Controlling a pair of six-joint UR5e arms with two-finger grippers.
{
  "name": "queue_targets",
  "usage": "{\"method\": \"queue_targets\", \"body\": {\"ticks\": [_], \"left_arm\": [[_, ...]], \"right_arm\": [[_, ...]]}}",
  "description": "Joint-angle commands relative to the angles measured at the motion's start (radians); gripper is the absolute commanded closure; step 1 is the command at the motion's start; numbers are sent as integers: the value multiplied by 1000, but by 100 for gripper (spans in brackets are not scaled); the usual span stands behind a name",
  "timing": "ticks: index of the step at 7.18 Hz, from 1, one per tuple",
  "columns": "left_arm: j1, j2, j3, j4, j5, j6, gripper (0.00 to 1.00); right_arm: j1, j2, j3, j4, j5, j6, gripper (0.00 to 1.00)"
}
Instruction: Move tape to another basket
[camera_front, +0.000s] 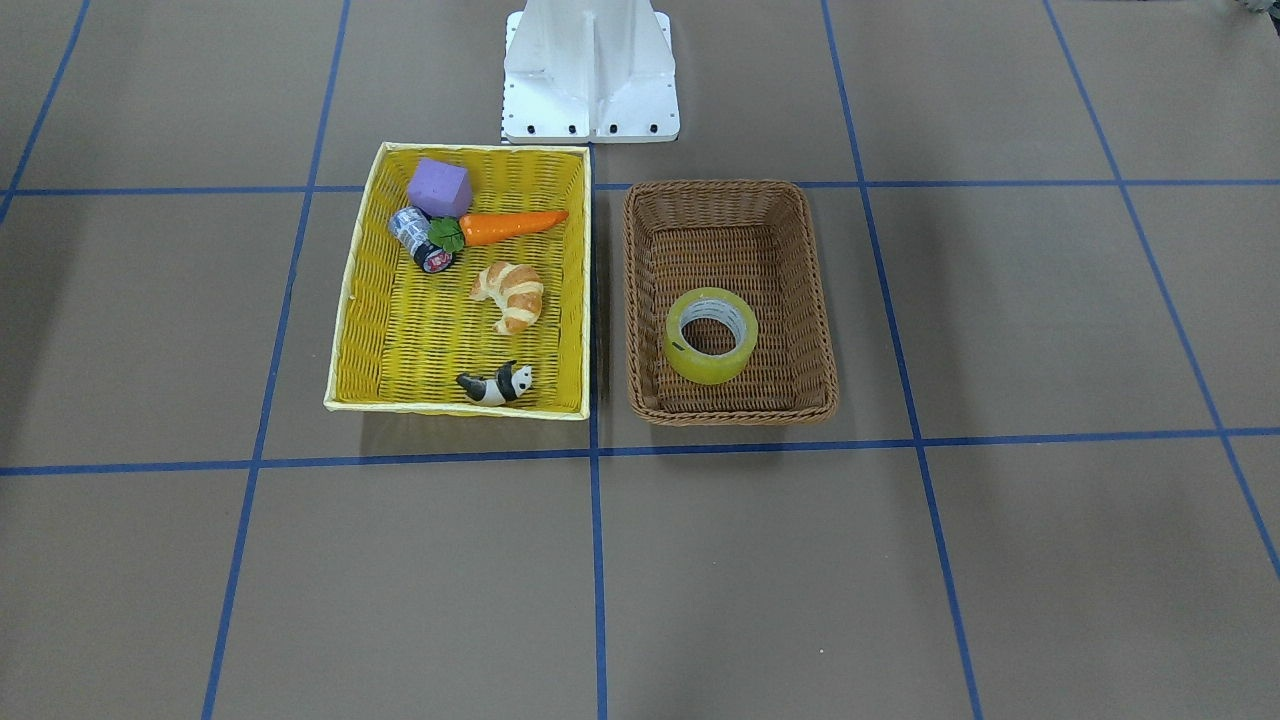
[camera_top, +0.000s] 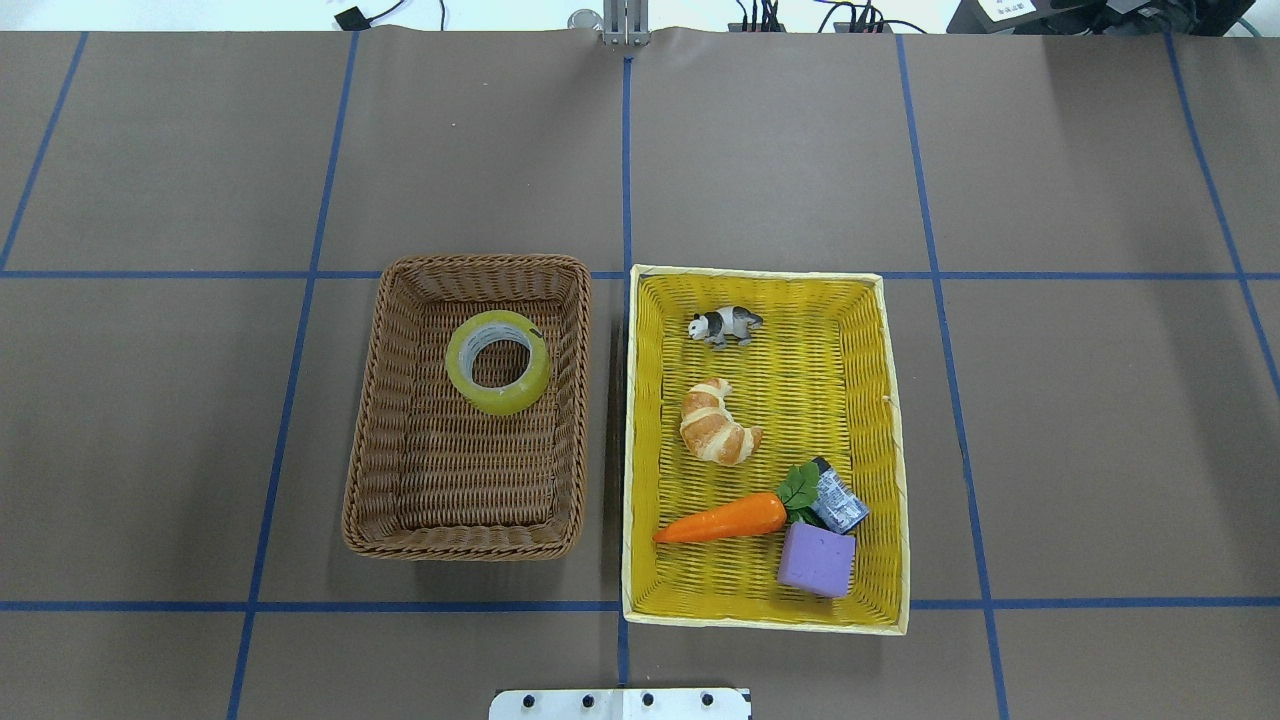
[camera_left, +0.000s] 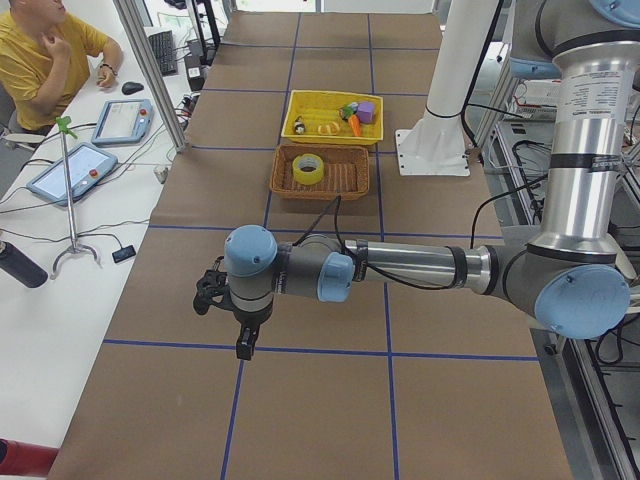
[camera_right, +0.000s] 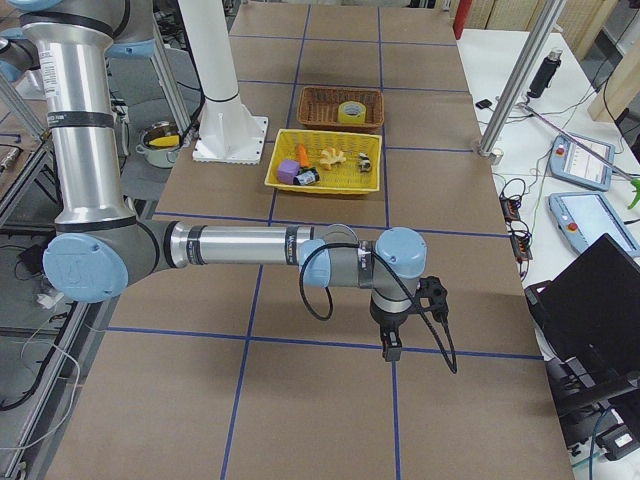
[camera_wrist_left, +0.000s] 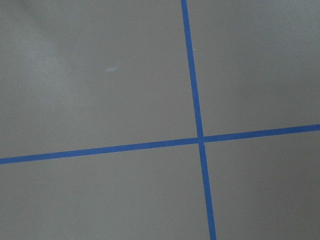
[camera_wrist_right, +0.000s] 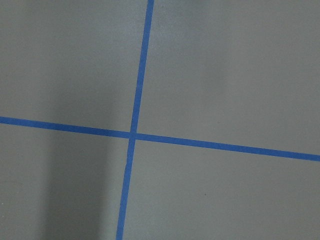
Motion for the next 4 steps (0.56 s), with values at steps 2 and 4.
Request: {"method": "queue_targets", "body": {"ticks": [2,4], "left_arm": [[1,3,-4,0,0,0,1],[1,3,-11,0,0,0,1]], "right_arm": [[0,14,11,0,-1,31,0],[0,22,13,0,2,35,0]]}}
